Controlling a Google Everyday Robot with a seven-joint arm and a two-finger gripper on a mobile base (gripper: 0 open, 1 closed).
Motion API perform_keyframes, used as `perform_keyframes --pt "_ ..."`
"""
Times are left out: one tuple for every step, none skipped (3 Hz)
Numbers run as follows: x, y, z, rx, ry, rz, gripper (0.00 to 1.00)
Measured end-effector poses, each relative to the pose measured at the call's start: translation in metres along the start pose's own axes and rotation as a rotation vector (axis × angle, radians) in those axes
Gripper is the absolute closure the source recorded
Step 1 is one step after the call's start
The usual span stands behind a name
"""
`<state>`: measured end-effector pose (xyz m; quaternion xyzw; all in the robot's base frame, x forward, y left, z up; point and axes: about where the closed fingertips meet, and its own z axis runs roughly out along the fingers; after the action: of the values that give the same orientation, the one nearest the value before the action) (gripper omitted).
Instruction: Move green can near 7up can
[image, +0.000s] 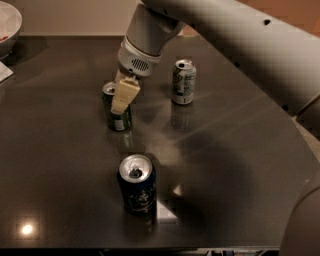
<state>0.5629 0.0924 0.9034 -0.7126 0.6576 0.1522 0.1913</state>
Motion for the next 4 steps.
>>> perform_keyframes --pt "0.002 0.004 -0.009 0.005 -0.019 0.013 0.64" --pt "0.016 0.005 -0.025 0.025 -0.029 0.058 0.88" --pt "0.038 0.004 -0.040 0.045 -0.009 0.111 1.00" --pt "0.067 0.004 -0.052 0.058 0.028 0.176 1.00"
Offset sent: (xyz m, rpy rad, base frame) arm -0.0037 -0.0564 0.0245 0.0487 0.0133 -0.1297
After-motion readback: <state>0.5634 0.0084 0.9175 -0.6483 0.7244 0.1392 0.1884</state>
